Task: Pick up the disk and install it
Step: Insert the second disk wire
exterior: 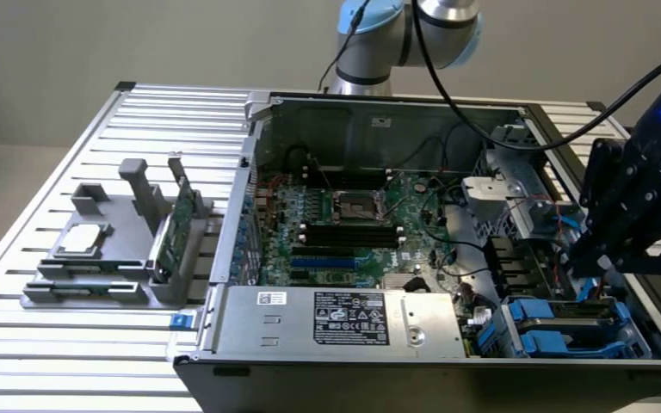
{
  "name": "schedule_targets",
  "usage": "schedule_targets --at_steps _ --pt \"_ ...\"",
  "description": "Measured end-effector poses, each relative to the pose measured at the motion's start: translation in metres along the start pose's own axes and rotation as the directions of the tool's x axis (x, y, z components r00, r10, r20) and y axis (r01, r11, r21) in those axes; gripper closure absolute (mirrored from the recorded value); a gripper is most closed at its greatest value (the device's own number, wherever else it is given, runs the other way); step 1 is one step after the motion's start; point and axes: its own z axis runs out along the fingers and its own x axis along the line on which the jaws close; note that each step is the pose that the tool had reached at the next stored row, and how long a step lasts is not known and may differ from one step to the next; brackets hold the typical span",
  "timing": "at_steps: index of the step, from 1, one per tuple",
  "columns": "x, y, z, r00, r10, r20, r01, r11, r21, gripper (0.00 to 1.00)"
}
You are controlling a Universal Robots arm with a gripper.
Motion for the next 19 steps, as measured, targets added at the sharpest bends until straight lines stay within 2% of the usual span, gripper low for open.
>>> schedule_targets --at_steps 3,10,19 --pt "0.0001 0.0008 -0.0009 1.0000 0.000 -0.0001 0.000 1.0000 0.0000 0.75" --pt "0.0012 0.0013 0.0083 1.0000 0.000 0.0002 0.000 1.0000 0.0000 0.75" --pt "0.0083 0.0009 0.0084 1.0000 -0.002 -0.0005 0.002 1.0000 -0.0008 0.75"
